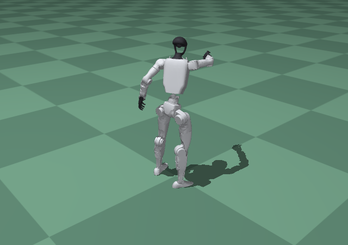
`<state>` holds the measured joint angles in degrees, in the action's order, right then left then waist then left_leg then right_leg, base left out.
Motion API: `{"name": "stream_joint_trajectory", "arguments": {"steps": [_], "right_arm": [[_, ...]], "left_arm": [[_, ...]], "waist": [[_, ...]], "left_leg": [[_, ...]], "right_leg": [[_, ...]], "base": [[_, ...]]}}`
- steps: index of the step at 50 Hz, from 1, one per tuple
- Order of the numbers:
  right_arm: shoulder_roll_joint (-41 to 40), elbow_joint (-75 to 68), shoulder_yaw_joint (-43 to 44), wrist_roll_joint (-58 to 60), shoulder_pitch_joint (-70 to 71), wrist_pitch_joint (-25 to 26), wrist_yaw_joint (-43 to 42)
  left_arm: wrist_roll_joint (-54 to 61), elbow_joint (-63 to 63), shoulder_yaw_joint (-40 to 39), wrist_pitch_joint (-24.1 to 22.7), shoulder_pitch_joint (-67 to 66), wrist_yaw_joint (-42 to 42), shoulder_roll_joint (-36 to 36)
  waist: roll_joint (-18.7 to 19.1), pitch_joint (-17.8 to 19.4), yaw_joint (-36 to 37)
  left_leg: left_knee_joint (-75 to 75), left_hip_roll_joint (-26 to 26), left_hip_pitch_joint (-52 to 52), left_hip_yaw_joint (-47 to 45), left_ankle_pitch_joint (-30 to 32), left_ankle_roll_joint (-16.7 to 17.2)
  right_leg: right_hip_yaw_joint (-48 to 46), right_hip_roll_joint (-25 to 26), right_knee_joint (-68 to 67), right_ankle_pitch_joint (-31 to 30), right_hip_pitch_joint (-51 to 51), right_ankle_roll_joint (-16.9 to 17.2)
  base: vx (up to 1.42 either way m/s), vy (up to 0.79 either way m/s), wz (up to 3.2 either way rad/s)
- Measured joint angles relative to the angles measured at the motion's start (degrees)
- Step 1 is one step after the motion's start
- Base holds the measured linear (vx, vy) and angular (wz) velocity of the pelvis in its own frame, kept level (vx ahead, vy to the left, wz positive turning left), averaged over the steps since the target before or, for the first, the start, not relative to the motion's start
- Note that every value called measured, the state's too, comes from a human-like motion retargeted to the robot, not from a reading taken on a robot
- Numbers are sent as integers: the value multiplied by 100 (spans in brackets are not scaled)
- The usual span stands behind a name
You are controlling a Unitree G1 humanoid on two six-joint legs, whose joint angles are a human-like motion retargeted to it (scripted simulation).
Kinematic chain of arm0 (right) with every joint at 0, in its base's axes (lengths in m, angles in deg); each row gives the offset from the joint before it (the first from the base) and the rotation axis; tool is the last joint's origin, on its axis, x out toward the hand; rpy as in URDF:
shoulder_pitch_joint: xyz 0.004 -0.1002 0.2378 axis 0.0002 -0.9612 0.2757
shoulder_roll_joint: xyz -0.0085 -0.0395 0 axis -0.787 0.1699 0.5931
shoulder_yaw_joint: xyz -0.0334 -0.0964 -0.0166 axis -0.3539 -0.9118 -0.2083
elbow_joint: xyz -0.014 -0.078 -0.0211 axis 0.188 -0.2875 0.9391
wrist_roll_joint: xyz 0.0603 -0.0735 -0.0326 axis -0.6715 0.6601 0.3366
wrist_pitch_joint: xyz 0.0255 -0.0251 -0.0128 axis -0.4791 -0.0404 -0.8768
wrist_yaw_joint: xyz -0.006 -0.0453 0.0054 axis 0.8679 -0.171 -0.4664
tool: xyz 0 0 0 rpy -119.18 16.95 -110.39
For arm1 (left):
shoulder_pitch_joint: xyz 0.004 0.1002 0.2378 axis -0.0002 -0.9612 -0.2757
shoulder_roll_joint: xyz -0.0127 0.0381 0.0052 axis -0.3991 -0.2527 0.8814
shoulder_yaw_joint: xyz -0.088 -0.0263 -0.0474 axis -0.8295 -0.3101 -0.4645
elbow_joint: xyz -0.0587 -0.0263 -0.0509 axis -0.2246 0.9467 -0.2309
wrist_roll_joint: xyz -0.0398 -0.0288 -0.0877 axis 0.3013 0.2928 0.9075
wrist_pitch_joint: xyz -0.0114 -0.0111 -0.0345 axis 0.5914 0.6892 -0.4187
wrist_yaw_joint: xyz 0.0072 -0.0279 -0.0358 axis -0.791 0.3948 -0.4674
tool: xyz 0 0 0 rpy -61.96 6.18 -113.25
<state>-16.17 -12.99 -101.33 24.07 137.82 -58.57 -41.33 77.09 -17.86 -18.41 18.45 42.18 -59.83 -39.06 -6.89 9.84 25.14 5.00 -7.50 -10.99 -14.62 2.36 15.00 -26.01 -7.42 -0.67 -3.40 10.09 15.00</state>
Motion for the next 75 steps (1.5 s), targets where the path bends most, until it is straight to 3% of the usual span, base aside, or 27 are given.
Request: {"name": "stream_joint_trajectory", "arguments": {"steps": [7, 15, 17, 20, 25, 33, 38, 40, 43, 53, 61, 63, 68, 75], "right_arm": [[-119, 2389, 0, -534, -136, -294, 356], [854, 5008, 0, -1812, -1085, -393, 420], [1282, 5155, 0, -1790, -1460, -455, 423], [1873, 4808, 0, -1554, -1835, -604, 399], [2409, 3083, 0, -892, -2210, -899, 128], [2178, -354, 0, 94, -2054, -425, 136], [1797, -1490, 0, 113, -1250, -216, 136], [1629, -1469, 0, 41, -867, -170, 32], [1316, -931, 0, -141, -422, -153, -199], [381, 1984, 0, -663, 333, -521, -472], [1113, 4378, 0, -1670, -759, -1000, -638], [1502, 4588, 0, -1576, -1304, -1142, -561], [2298, 3815, 0, -832, -2493, -1288, -342], [2587, 831, 0, 51, -2874, -948, -372]], "left_arm": [[138, -43, -211, 184, -85, 17, 350], [130, 68, -86, 364, -387, -114, 800], [34, 22, -25, 297, -672, -124, 912], [-39, 139, -40, 248, -701, -136, 936], [3, 322, -74, 44, -584, -178, 847], [130, 350, 39, -111, -463, -159, 616], [-133, 322, 82, -186, -423, -3, 416], [-238, 306, 43, -195, -417, 29, 365], [-273, 395, -141, -124, -291, 8, 178], [39, 500, -573, -1, -362, -233, 270], [142, 505, -679, 29, -305, -438, 544], [112, 439, -632, -27, -434, -488, 655], [43, 460, -534, -102, -423, -575, 538], [-15, 620, -331, -219, -370, -500, 500]], "waist": [[151, 169, 4], [314, 395, -464], [166, 27, -517], [68, -4, -674], [-66, 113, -774], [-179, 0, -598], [-238, -202, -366], [-260, -257, -283], [-179, 115, -292], [-309, 38, -280], [-273, 209, -384], [-387, -63, -337], [-594, -81, -368], [-608, -36, -413]], "left_leg": [[0, 5, 168, -15, -45, 0], [0, 1, 190, -193, -57, 0], [0, -24, -221, -353, -11, 0], [0, -50, -394, -448, 37, 0], [0, -77, -491, -540, 109, 0], [0, -65, -560, -470, 132, 0], [0, -80, -613, -378, 126, 0], [0, -94, -602, -352, 121, 0], [0, -88, -72, -181, 64, 0], [0, -153, 163, -260, -35, 0], [0, -190, 236, -356, -56, 0], [0, -223, -81, -492, -25, 0], [0, -230, -326, -554, 34, 0], [0, -195, -481, -555, 111, 0]], "right_leg": [[53, -34, -14, 63, -149, 0], [231, -9, 28, 0, -67, 0], [375, 48, 164, -169, 383, 0], [431, 118, 225, -273, 589, 0], [448, 219, 295, -406, 707, 0], [366, 201, 285, -412, 733, 0], [309, 184, 253, -363, 744, 0], [298, 189, 241, -344, 722, 0], [152, 161, 72, -139, 170, 0], [303, 169, 28, -25, 5, 0], [396, 218, 49, -21, -12, 0], [518, 273, 163, -155, 336, 0], [528, 324, 212, -263, 593, 0], [465, 336, 255, -364, 718, 0]], "base": [[0, 0, 0], [-3, 1, -21], [-7, 1, -56], [-10, -1, -33], [-11, -1, -17], [-1, 0, 0], [1, 0, 4], [2, -2, 17], [4, -4, 37], [4, -1, -6], [0, 0, -3], [-4, 1, -47], [-7, 1, -14], [-6, 1, 1]]}}
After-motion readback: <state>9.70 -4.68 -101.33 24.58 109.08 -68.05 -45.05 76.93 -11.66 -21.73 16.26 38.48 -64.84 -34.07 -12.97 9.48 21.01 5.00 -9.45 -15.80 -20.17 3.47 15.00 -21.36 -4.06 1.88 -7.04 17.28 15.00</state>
